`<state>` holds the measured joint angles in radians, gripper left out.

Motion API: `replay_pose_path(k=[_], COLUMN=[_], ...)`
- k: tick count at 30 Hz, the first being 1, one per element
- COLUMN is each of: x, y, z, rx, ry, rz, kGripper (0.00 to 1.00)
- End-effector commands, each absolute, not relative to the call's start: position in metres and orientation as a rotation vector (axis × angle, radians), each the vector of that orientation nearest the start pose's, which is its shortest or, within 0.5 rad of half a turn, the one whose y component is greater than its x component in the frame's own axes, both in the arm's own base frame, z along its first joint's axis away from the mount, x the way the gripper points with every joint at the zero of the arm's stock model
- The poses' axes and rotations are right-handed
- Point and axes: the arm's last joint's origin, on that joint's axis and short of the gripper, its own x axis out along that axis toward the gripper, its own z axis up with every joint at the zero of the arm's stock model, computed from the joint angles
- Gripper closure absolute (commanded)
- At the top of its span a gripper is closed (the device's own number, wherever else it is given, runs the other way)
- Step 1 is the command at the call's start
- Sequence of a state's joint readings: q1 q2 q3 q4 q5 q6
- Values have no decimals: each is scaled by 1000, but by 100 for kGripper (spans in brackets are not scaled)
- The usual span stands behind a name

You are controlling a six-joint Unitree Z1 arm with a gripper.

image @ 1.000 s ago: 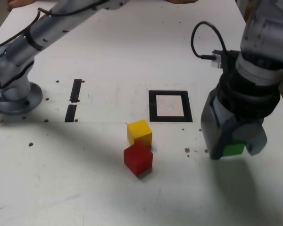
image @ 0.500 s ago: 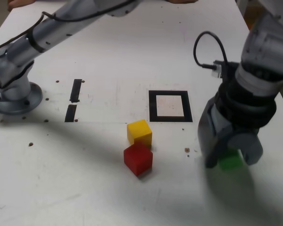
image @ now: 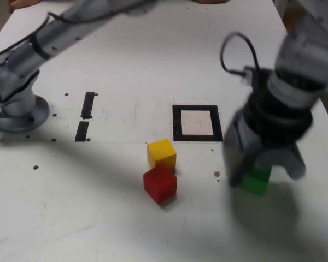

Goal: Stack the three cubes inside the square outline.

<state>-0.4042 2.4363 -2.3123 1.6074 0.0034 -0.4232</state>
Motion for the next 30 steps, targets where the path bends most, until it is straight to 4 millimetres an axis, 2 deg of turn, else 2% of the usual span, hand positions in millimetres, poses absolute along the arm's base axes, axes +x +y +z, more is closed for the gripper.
replay_pose_path(k=[1, 5, 9, 13, 18, 24, 30], x=[409, 362, 328, 307, 294, 273, 273], y=[-178, -163, -152, -149, -151, -152, -155], z=[274, 304, 315, 302, 278, 270, 252], rx=[28, -23, -89, -207, -318, -373, -389], ry=[1708, 1742, 1753, 1761, 1755, 1764, 1794], rz=[74, 112, 192, 303, 329, 352, 339], kGripper=[6, 2, 1, 2, 5, 5, 5])
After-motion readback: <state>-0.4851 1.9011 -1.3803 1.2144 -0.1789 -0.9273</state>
